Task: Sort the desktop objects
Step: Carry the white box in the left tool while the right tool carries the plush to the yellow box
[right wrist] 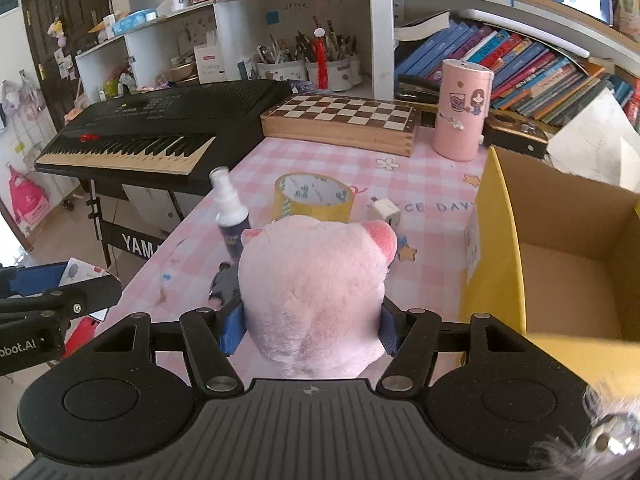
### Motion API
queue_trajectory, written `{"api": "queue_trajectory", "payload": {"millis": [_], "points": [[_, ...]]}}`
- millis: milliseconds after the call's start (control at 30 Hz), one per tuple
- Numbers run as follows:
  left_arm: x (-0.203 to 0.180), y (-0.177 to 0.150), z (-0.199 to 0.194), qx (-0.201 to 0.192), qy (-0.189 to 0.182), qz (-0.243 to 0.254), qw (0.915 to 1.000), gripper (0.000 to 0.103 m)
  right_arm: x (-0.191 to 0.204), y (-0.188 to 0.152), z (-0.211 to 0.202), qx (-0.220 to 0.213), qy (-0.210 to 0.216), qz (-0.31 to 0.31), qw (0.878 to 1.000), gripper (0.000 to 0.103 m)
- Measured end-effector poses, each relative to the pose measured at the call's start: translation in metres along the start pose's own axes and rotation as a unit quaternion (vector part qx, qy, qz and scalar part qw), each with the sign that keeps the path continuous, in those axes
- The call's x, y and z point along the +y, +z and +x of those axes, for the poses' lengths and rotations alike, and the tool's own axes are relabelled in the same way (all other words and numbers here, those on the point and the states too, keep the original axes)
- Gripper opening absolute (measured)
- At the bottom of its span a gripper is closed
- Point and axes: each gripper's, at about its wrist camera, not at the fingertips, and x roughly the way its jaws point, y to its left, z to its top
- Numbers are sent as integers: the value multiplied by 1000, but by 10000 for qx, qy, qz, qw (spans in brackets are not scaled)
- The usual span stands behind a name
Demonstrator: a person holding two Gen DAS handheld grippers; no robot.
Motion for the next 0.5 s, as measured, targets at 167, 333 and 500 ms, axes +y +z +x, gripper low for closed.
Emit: {"api": "queue_trajectory", "payload": {"millis": [167, 333, 500], "points": [[3, -12, -17, 15, -155, 97, 9998, 53, 9, -21, -20, 57, -108, 60, 9999, 61], [2, -23, -30, -13, -280, 198, 9994, 53, 15, -40, -37, 80, -238, 196, 9995, 61], [0, -32, -40, -3, -421, 284, 9987, 53, 20, -57, -50, 132, -298, 312, 9990, 61]]}}
